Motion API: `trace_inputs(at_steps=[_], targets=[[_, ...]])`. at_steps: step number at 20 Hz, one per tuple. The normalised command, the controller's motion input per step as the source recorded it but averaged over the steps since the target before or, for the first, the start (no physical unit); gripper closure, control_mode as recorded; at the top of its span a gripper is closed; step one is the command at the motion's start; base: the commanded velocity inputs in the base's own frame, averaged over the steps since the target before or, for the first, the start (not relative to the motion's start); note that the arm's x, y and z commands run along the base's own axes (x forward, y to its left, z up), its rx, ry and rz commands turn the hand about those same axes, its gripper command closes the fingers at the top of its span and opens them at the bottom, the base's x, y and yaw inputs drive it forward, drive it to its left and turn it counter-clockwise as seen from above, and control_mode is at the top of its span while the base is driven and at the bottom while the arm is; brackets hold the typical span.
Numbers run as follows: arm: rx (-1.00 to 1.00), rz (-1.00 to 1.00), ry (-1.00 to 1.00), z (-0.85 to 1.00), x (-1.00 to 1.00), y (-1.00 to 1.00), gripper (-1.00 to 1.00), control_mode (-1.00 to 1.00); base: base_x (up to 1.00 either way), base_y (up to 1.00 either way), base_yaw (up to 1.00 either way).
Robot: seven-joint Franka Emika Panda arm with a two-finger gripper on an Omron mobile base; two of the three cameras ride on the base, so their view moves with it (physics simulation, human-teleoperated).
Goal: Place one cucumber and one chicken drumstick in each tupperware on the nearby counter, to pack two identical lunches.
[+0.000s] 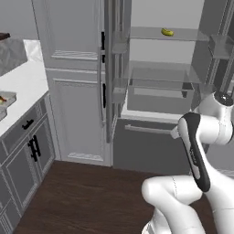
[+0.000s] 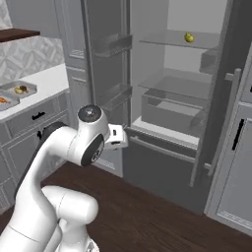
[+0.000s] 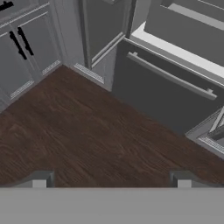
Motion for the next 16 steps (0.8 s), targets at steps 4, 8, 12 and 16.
trace_inputs(at_steps=[4, 8, 12, 16], targets=[[0.0, 0.0, 0.0, 0.0, 0.0, 0.0, -1.0, 1.0, 0.22, 0.16, -0.08], [0.0, 0.0, 0.0, 0.0, 0.0, 0.0, -1.0, 1.0, 0.82, 0.08, -0.46], [0.0, 0.0, 0.0, 0.0, 0.0, 0.0, -1.0, 1.0, 0.99, 0.09, -0.41], [0.0, 0.0, 0.0, 0.0, 0.0, 0.0, -1.0, 1.0, 0.86, 0.26, -0.13]])
